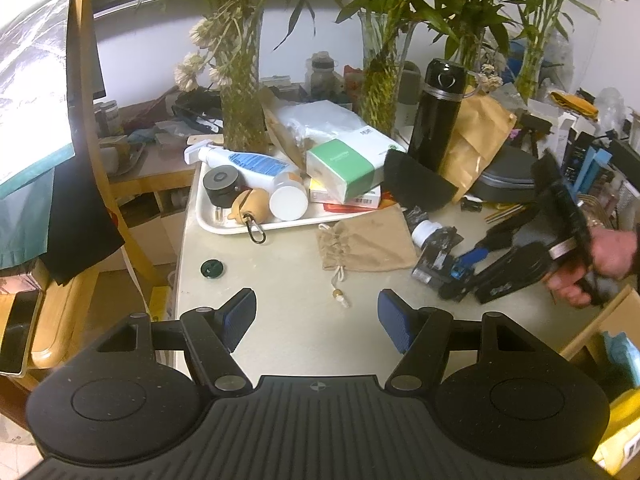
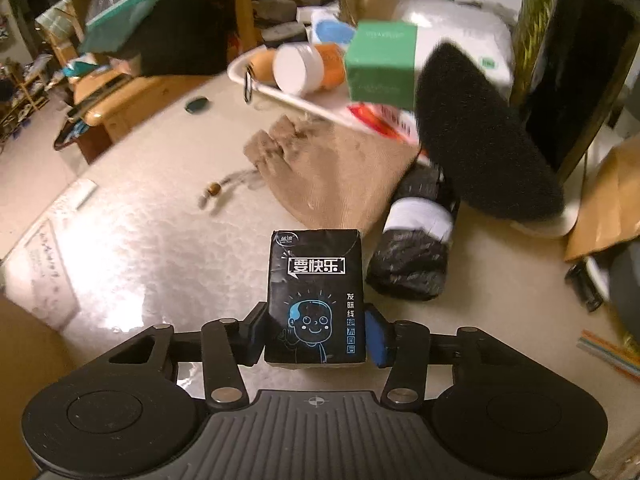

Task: Organize soft objects
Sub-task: 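Close the right tool on the black card box and lift it, then hold the black box raised in the right tool while the left tool moves toward the burlap pouch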

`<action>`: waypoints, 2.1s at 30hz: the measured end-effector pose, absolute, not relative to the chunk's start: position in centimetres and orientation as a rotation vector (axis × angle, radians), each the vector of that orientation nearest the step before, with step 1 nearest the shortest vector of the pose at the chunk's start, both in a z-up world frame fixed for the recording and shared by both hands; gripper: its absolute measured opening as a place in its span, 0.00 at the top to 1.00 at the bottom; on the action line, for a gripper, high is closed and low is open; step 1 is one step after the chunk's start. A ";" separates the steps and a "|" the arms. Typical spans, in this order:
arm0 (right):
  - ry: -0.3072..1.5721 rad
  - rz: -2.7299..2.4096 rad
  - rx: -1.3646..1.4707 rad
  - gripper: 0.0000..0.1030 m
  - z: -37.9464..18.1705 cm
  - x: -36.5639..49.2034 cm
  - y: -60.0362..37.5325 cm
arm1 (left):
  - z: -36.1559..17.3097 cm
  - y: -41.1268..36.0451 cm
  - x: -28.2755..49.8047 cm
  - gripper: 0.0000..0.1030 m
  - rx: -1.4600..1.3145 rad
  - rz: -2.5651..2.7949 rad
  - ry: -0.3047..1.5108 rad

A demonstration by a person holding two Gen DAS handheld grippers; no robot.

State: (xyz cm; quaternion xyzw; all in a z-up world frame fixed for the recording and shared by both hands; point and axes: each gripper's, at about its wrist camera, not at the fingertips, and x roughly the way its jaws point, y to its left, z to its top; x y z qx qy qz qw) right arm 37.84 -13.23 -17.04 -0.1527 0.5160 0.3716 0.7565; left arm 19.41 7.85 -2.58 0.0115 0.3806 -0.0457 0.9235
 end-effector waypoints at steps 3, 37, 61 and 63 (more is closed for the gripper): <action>1.100 0.820 -0.288 0.50 -15.1 38.0 -13.9 | -2.6 8.0 19.4 0.35 0.019 -0.093 0.781; 0.937 0.607 -0.100 0.50 -3.3 30.8 -20.9 | -9.7 12.7 21.0 0.48 -0.338 0.022 0.801; 0.814 0.574 0.003 0.50 1.0 26.2 -23.8 | 2.4 7.7 18.0 0.46 -0.090 0.045 0.638; 0.812 0.581 0.015 0.50 1.1 25.9 -24.3 | 4.1 7.0 17.2 0.46 -0.067 0.051 0.613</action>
